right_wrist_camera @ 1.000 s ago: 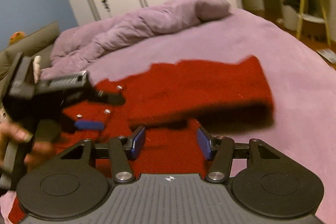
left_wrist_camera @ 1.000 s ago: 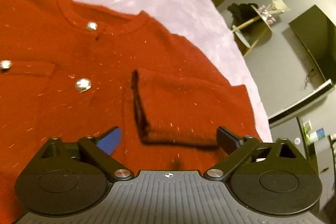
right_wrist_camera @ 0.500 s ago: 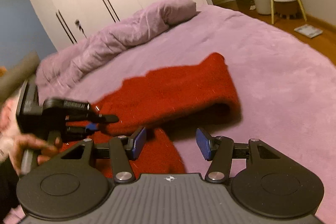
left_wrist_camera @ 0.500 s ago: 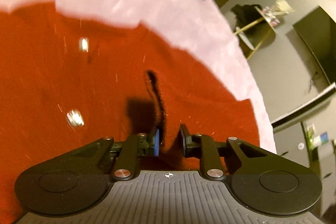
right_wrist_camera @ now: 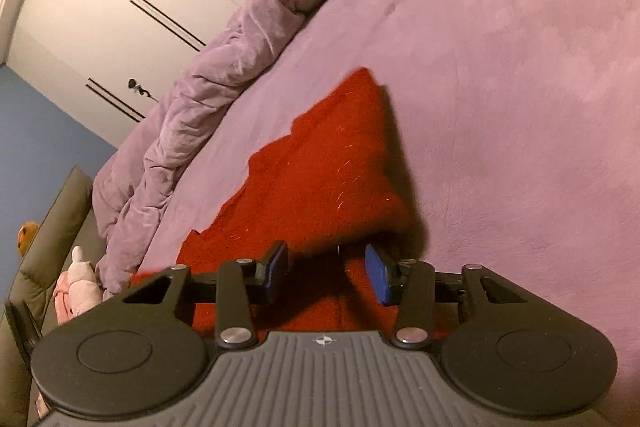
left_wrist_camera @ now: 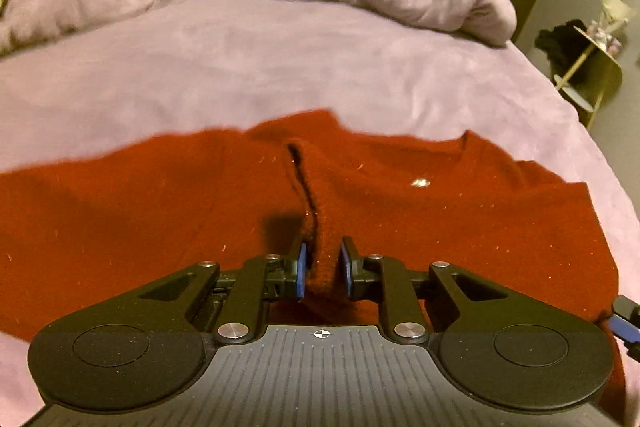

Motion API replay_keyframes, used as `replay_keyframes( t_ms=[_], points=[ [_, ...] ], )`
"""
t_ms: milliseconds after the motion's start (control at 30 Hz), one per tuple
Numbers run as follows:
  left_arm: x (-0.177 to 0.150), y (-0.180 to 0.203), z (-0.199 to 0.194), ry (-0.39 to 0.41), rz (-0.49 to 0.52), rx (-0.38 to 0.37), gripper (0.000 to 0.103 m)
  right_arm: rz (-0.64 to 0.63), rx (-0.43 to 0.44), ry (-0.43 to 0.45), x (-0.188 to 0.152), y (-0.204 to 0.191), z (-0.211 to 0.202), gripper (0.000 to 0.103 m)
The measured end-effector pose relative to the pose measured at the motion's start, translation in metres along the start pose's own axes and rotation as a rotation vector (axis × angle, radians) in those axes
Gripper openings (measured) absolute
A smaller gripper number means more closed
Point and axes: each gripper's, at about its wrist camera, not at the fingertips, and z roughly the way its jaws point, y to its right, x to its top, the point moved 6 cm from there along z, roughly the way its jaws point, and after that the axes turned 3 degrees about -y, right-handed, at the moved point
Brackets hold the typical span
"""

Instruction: Fold small clothes

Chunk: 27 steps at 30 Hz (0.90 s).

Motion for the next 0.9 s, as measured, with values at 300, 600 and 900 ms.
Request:
replay_keyframes(
  t_ms=[300,600,900],
  points=[
    [-0.001,-0.013,0.012,-0.004,-0.064,-0.052,0.022,0.06,-0.015,0.026,0.009,-0.001,0.016,0.013],
    [0.02,0.019,-0.005,0.172,0.09,-0.016,0.02,-0.317,-0.172,0.253,0.01,-0.041,0.004,0.01],
    [0.005,-0.02,0.02,0.073,0.008,0.018,0.02,-0.122,-0.073,0.095,0.005,-0.01,0.025,0.022]
  ],
)
